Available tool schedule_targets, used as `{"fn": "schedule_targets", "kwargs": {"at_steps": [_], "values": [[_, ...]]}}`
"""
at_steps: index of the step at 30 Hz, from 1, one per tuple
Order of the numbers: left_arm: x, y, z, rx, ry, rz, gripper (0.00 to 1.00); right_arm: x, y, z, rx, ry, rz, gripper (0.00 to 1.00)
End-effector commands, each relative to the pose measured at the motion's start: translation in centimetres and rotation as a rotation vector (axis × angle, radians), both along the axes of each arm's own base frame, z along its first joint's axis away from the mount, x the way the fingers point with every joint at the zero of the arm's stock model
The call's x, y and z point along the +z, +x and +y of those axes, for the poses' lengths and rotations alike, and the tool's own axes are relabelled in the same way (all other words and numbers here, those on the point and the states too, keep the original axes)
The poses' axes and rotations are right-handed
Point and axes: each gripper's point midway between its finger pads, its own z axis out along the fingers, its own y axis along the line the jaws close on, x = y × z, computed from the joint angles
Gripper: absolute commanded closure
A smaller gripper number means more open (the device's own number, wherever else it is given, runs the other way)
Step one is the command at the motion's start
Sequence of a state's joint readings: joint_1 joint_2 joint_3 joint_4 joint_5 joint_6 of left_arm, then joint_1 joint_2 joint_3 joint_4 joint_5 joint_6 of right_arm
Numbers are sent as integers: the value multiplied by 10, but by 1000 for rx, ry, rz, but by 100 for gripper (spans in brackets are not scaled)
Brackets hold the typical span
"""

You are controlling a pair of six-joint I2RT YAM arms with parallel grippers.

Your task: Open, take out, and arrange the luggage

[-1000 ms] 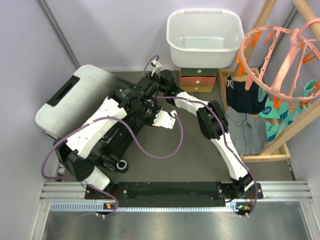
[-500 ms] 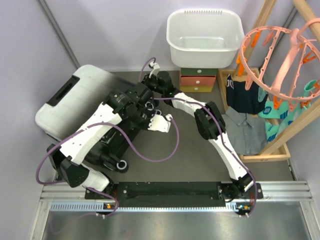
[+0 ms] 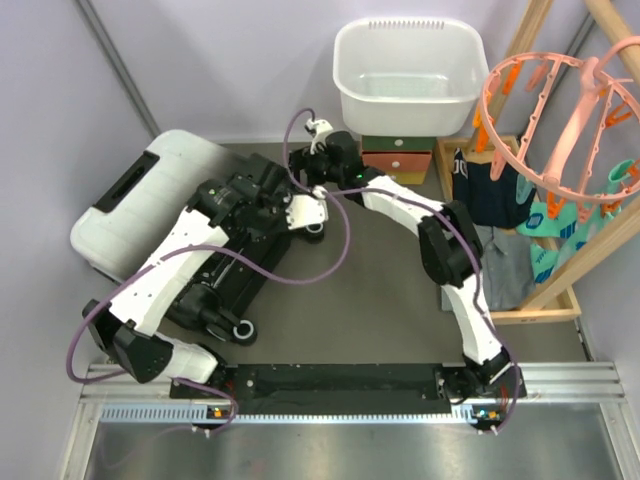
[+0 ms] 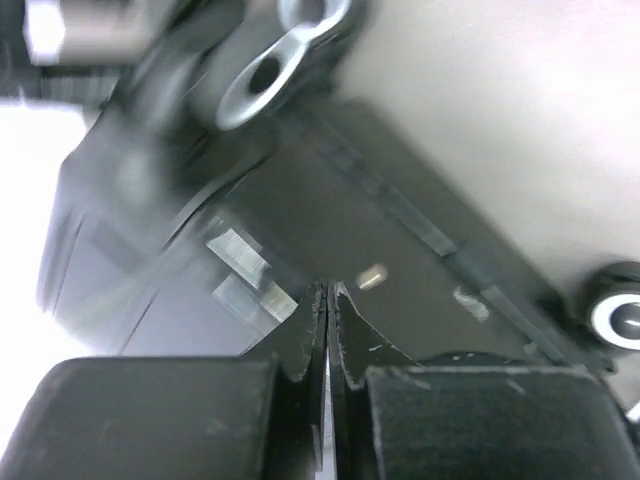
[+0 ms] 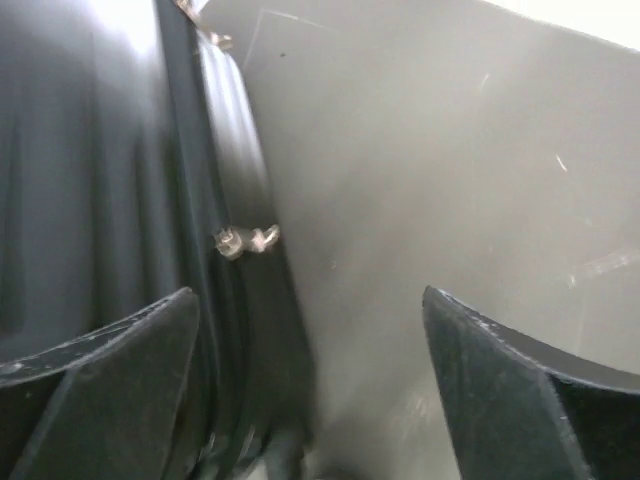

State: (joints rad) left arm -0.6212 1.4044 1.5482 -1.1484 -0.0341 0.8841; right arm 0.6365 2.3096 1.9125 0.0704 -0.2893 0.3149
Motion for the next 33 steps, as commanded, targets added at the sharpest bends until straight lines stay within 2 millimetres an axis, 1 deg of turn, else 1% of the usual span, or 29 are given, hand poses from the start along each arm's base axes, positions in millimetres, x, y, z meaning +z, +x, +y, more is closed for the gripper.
{"fn": "schedule_targets", "kwargs": {"at_steps": [1, 2, 3, 4, 6, 7, 8, 9, 10, 11, 12, 13, 14, 15, 16, 17, 18, 19, 20, 21, 22, 23, 24, 25, 27, 28, 31, 32, 33], "values": [[61, 46, 41, 231, -96, -230, 97, 82, -16, -43, -64, -54, -97, 4], [66, 48, 47, 297, -129, -234, 88, 84, -18, -51, -81, -61, -87, 1], [69, 46, 50, 505, -274, -197, 42, 84, -22, -60, -99, -85, -63, 1], [74, 51, 62, 565, -297, -218, 38, 101, -25, -71, -126, -85, -81, 1], [84, 52, 78, 640, -348, -250, 34, 104, -25, -91, -196, -145, -95, 1], [88, 55, 97, 704, -359, -274, 33, 111, -28, -97, -215, -156, -106, 1], [99, 54, 107, 732, -387, -316, 32, 123, -30, -108, -252, -161, -126, 1], [98, 53, 117, 763, -389, -328, 31, 131, -33, -113, -259, -163, -136, 1], [100, 52, 135, 820, -389, -358, 29, 133, -37, -120, -279, -189, -140, 1], [110, 46, 144, 842, -412, -403, 27, 147, -47, -125, -292, -186, -164, 1], [106, 43, 152, 878, -416, -407, 26, 151, -53, -127, -291, -201, -183, 1], [108, 38, 163, 920, -421, -429, 25, 156, -62, -127, -288, -205, -201, 1], [117, 29, 170, 944, -445, -468, 23, 149, -83, -116, -263, -233, -211, 1], [116, 24, 174, 978, -458, -478, 23, 166, -100, -114, -246, -224, -256, 1], [120, 17, 181, 1002, -468, -504, 22, 170, -116, -107, -222, -222, -277, 1], [130, 4, 186, 1013, -499, -547, 21, 157, -143, -90, -159, -240, -277, 1], [130, -2, 197, 1051, -516, -570, 19, 167, -163, -86, -133, -221, -292, 1], [132, -10, 201, 1061, -524, -584, 18, 165, -178, -81, -110, -218, -288, 1], [138, -23, 203, 1058, -540, -612, 18, 153, -192, -76, -82, -227, -270, 1], [137, -29, 206, 1063, -538, -618, 18, 153, -223, -58, -15, -208, -269, 1], [137, -35, 208, 1067, -537, -628, 17, 154, -240, -51, 22, -202, -279, 1], [143, -45, 208, 1057, -549, -654, 17, 146, -259, -44, 55, -223, -280, 1], [142, -52, 218, 1093, -532, -672, 16, 145, -290, -28, 122, -221, -284, 1], [143, -56, 219, 1097, -533, -683, 15, 141, -311, -17, 180, -217, -282, 1], [146, -66, 221, 1096, -533, -709, 14, 139, -339, -4, 239, -194, -253, 1], [146, -69, 221, 1095, -537, -714, 14, 132, -366, 7, 309, -185, -240, 1], [147, -76, 213, 1055, -575, -709, 14, 125, -403, 23, 378, -177, -221, 1], [146, -80, 211, 1048, -584, -708, 14, 115, -411, 31, 390, -202, -215, 1], [145, -81, 211, 1046, -590, -709, 14, 110, -417, 36, 401, -212, -209, 1]]}}
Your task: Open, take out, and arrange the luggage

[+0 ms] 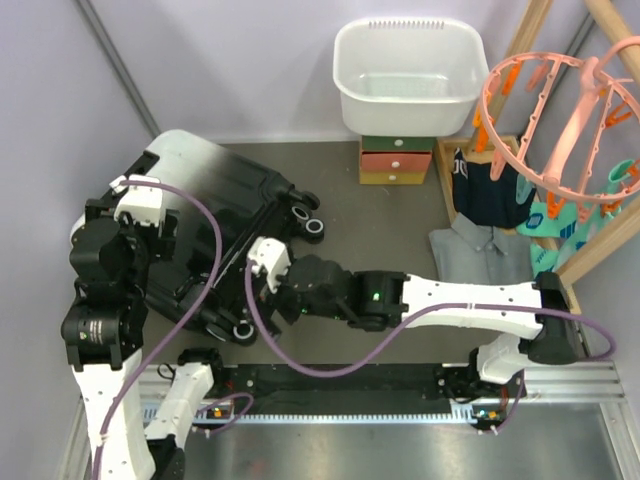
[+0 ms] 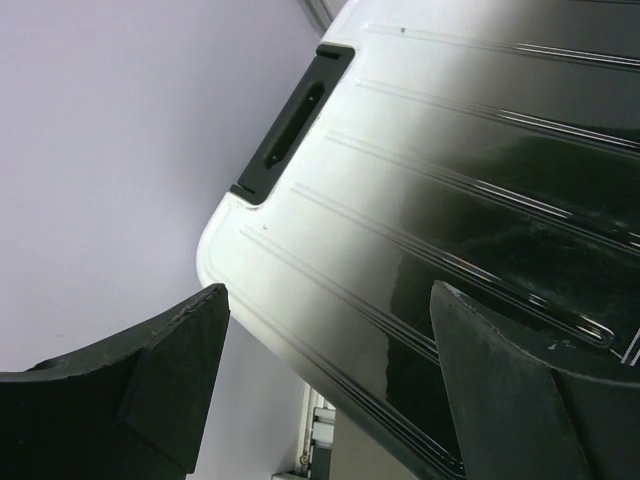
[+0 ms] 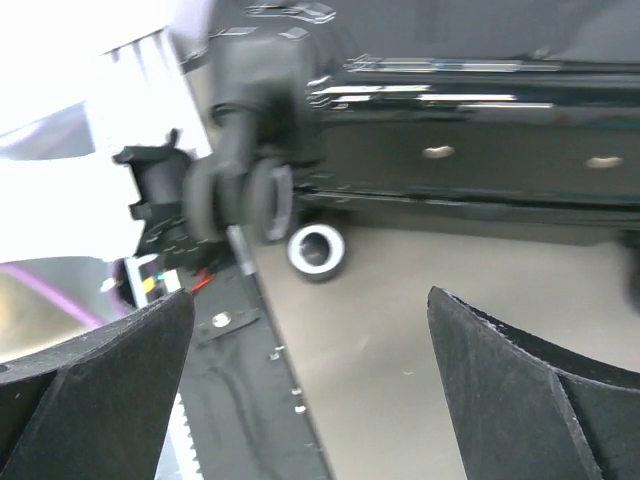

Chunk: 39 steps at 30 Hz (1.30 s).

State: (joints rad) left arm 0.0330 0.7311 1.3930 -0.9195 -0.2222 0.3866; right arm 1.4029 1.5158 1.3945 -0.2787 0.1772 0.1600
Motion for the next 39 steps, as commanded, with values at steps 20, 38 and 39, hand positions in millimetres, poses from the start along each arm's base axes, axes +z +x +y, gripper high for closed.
{"fn": "schedule_targets", "kwargs": {"at_steps": [20, 38, 39], "values": [[-5, -26, -16, -81, -34, -76, 14, -62, -22, 102, -136, -53, 132, 2], [-6, -23, -20, -107, -38, -61, 15, -25, 34, 103, -103, 35, 180, 100], [-6, -23, -21, -111, -40, -57, 15, -7, 40, 100, -102, 69, 174, 100]]}}
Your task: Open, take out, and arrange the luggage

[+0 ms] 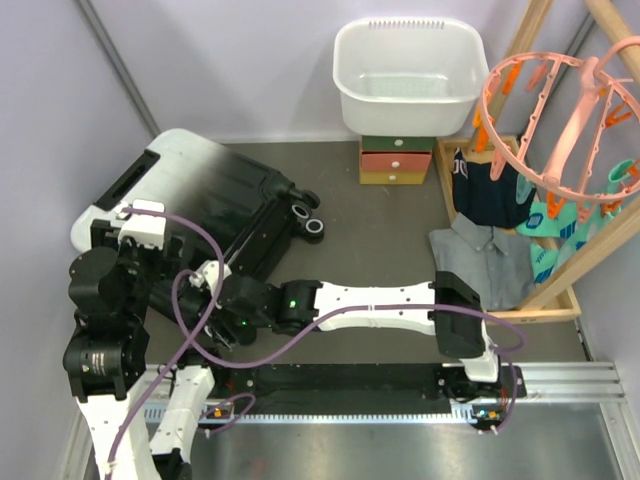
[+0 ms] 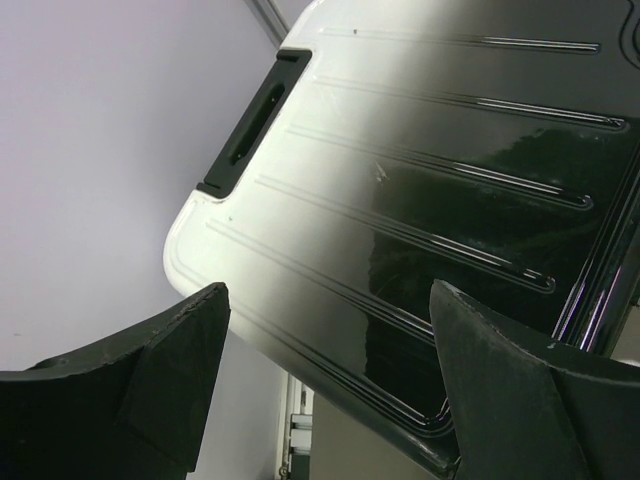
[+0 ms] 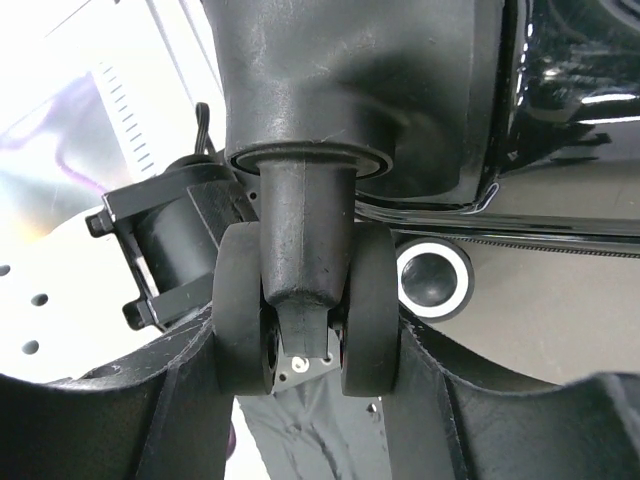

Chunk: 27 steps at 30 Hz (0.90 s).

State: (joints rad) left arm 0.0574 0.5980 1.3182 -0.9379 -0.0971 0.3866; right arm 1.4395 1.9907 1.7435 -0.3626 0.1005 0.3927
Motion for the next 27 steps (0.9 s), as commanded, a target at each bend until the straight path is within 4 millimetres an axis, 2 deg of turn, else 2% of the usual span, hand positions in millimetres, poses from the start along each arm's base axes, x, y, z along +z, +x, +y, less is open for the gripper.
{"fn": "schedule_targets", "kwargs": {"at_steps": [1, 2, 5, 6, 7, 9, 13, 16, 17, 18, 19, 20, 21, 23, 24, 26, 27], "values": [[9, 2, -4, -20, -15, -23, 15, 96, 74, -3, -120, 213, -100, 100], [10, 2, -5, -24, -17, -25, 15, 107, 92, -9, -146, 237, -107, 100], [19, 2, -16, -82, -30, -38, 15, 143, 115, -22, -170, 293, -161, 100], [20, 5, -29, -155, -47, -30, 16, 159, 130, -28, -192, 321, -180, 100], [25, 4, -33, -179, -47, -41, 16, 172, 136, -32, -192, 347, -188, 100], [24, 9, -39, -216, -51, -24, 17, 193, 152, -39, -185, 409, -192, 100], [22, 21, -37, -235, 5, -8, 22, 214, 169, -46, -165, 474, -211, 100], [4, 30, -34, -258, 68, 61, 36, 220, 180, -46, -144, 498, -219, 100], [-1, 30, -40, -301, 84, 78, 39, 230, 183, -46, -145, 519, -220, 100], [-10, 27, -44, -338, 101, 107, 45, 228, 188, -44, -138, 519, -207, 100], [-16, 25, -47, -388, 150, 126, 45, 229, 194, -46, -146, 521, -196, 100], [-19, 21, -61, -475, 149, 130, 45, 239, 206, -51, -168, 545, -198, 100], [-21, 12, -68, -525, 149, 157, 44, 235, 213, -49, -173, 543, -191, 100], [-17, 3, -85, -644, 160, 162, 43, 246, 227, -53, -192, 568, -202, 100], [-15, -2, -89, -678, 174, 174, 41, 244, 232, -53, -197, 569, -200, 100], [-14, 1, -89, -689, 195, 173, 38, 256, 244, -60, -216, 607, -205, 100], [-18, 7, -79, -640, 215, 181, 34, 259, 250, -63, -228, 621, -203, 100]]}}
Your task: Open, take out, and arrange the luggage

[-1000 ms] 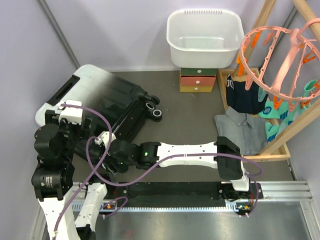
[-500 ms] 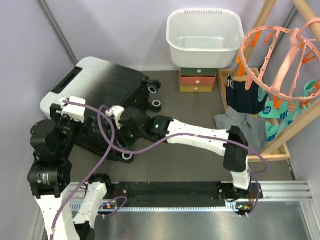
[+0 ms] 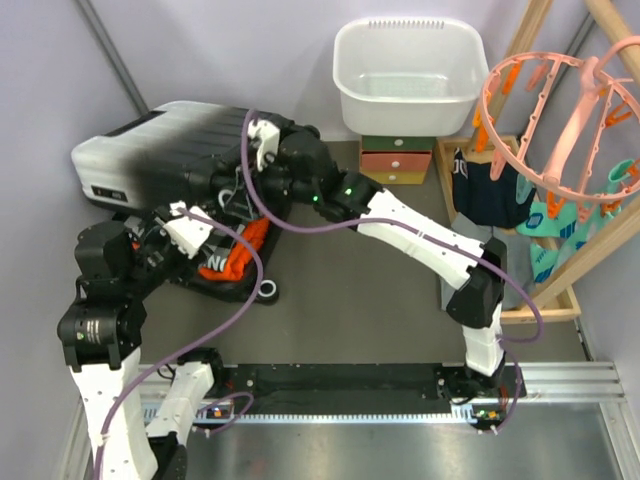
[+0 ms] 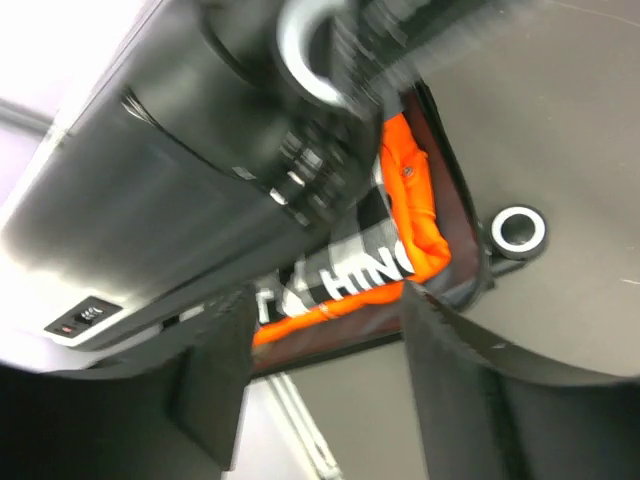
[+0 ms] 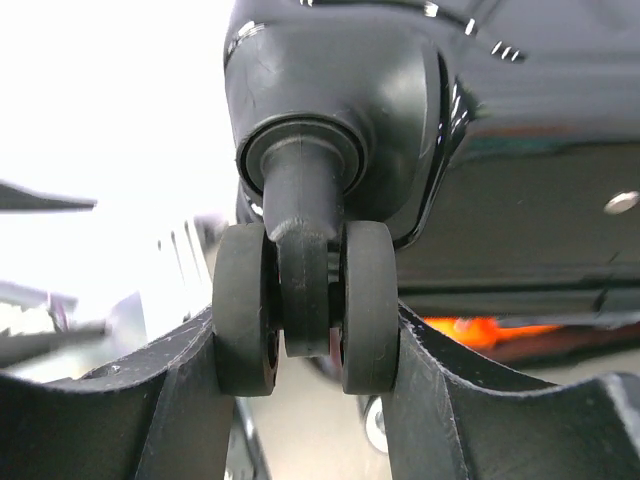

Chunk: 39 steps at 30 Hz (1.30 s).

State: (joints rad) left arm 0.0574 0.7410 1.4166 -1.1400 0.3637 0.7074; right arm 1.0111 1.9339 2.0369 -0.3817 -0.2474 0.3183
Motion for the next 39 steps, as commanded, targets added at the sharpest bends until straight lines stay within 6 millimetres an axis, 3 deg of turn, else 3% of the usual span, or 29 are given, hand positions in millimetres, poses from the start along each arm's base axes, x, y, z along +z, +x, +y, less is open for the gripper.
{"fn": "schedule_targets", "kwargs": {"at_steps": [1, 5, 6, 8, 10, 11, 12, 17, 21, 23, 25, 29, 32, 35, 37, 39], "values": [[19, 9, -3, -68, 72, -106, 27, 100, 71, -23, -181, 297, -143, 100], [33, 42, 32, 117, 144, -241, 19, 106, 89, -29, -211, 320, -174, 100], [26, 50, 42, 146, 199, -237, 6, 107, 93, -31, -218, 322, -179, 100], [38, 67, 54, 192, 255, -309, 3, 106, 98, -31, -225, 329, -180, 100], [31, 79, 67, 203, 385, -330, 1, 107, 102, -31, -230, 339, -179, 100], [42, 86, 71, 215, 434, -399, 1, 107, 104, -31, -230, 340, -180, 100], [28, 95, 75, 196, 516, -395, 1, 107, 104, -30, -228, 342, -183, 100], [29, 122, 78, 222, 546, -502, 1, 109, 113, -33, -245, 359, -182, 100], [49, 141, 82, 274, 543, -640, 1, 107, 116, -33, -248, 354, -183, 100], [50, 151, 85, 254, 695, -673, 1, 106, 120, -35, -254, 353, -184, 100], [65, 156, 85, 275, 708, -748, 1, 106, 120, -35, -255, 353, -184, 100], [76, 179, 85, 291, 654, -780, 9, 105, 124, -38, -262, 351, -184, 100], [81, 187, 92, 342, 627, -734, 22, 99, 127, -38, -265, 333, -192, 100], [79, 182, 85, 293, 610, -704, 25, 93, 129, -37, -262, 319, -193, 100], [74, 178, 70, 202, 596, -701, 25, 91, 129, -37, -255, 315, -198, 100], [71, 176, 66, 193, 595, -704, 33, 89, 128, -35, -247, 314, -200, 100]]}}
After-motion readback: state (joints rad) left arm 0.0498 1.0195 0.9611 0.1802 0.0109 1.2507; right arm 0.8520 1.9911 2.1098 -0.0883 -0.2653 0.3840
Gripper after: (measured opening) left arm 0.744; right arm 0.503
